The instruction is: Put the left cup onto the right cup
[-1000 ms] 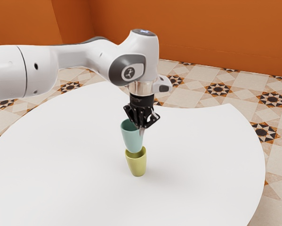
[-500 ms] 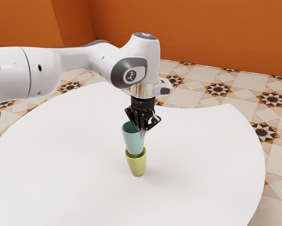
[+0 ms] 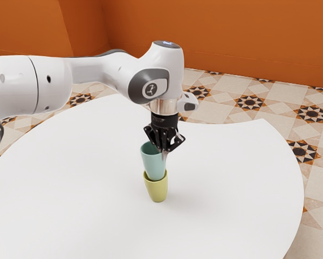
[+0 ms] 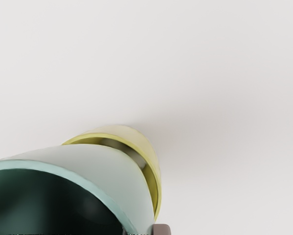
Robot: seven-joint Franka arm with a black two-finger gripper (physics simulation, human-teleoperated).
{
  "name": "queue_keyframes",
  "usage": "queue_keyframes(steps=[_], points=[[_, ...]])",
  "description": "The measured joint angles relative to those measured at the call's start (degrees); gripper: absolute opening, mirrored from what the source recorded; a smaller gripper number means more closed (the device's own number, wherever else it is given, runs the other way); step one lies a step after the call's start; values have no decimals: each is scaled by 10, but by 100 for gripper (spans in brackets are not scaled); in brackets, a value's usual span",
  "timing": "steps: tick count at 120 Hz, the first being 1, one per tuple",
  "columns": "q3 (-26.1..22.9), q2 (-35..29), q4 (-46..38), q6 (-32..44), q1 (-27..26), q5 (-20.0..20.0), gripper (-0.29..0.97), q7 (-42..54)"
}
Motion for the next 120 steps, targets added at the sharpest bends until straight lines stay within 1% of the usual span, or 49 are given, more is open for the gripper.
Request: queue_keyframes(steps=[13,34,46,64,97,120], points=[[0,0,0,0,-1,-2,-5,-1],[0,0,0,-3,-1,-3,12,-4],[0,0,0,-4,-1,-3,20,-5],[0,-6,0,-10,-2,-3,27,-7],[-2,-21,3,-29,-3,0,36,-14],[7,-44,-4,-34,-9,4,52,-15]])
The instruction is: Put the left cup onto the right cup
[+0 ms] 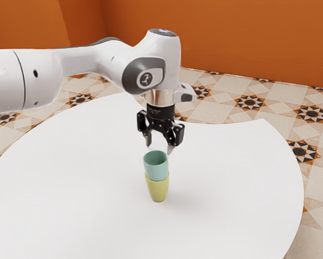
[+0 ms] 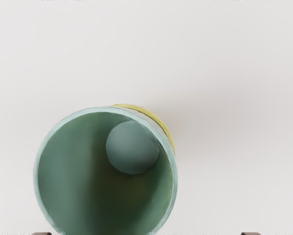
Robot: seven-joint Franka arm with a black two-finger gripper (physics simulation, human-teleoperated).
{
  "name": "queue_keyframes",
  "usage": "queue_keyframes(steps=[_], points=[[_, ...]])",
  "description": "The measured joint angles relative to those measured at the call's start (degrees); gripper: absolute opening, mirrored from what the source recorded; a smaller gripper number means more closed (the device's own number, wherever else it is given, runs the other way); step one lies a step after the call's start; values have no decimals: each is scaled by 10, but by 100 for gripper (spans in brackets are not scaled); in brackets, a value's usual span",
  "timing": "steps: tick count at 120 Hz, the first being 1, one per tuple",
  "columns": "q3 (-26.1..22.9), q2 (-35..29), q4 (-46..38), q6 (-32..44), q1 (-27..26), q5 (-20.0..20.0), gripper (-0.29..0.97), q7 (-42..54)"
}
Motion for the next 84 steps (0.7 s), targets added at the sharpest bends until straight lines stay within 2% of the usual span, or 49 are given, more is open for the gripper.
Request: queue_keyframes(steps=[15,31,84], points=[[4,-17,-4,-4,-2,1,59,1],[31,-35,-12,-8,-18,1,63,7],[116,-77,-28,-21,-64,-8,67,49]])
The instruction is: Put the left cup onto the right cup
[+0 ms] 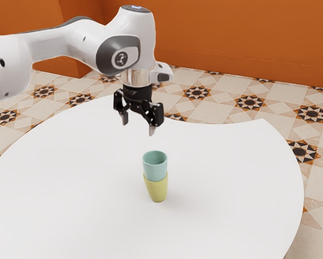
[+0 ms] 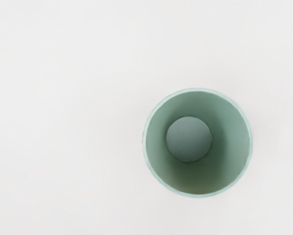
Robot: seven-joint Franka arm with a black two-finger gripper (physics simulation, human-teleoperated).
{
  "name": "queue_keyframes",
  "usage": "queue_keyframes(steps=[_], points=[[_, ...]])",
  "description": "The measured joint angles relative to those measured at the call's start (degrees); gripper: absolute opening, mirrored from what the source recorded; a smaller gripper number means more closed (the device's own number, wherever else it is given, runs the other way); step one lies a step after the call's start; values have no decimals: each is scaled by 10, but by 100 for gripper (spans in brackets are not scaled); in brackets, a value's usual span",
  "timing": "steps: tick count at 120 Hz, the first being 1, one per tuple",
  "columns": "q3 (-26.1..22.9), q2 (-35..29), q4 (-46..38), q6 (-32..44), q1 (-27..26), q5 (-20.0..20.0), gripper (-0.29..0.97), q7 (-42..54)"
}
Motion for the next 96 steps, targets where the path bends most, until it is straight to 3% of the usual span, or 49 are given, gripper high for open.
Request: queue_keyframes(steps=[96], points=[[46,-47,-13,-23,6,-10,68,76]])
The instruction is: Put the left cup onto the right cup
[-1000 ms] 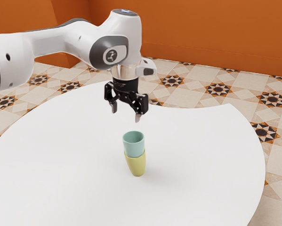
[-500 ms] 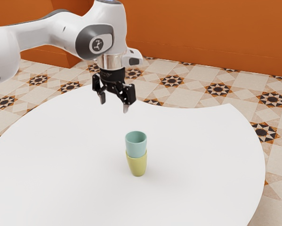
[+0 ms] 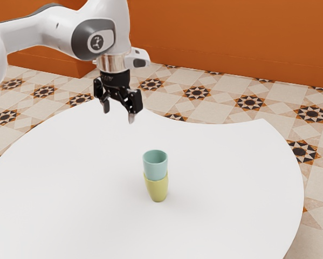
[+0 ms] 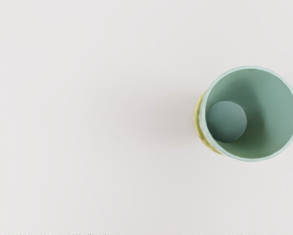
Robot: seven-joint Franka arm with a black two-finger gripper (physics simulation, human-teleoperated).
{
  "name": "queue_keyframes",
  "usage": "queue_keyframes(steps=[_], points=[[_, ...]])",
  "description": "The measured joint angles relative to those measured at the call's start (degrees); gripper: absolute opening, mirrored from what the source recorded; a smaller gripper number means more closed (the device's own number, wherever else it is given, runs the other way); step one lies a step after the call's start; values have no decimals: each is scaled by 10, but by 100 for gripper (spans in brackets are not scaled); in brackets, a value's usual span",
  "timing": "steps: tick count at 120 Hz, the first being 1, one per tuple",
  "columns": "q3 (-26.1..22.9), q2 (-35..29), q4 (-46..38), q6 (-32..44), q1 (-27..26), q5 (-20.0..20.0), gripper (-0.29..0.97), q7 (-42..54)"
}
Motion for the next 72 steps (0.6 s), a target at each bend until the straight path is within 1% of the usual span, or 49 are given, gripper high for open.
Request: queue_keyframes(steps=[47,72], points=[[23,-14,0,-21,4,0,68,34],[26,-21,0,-27,8,0,68,48]])
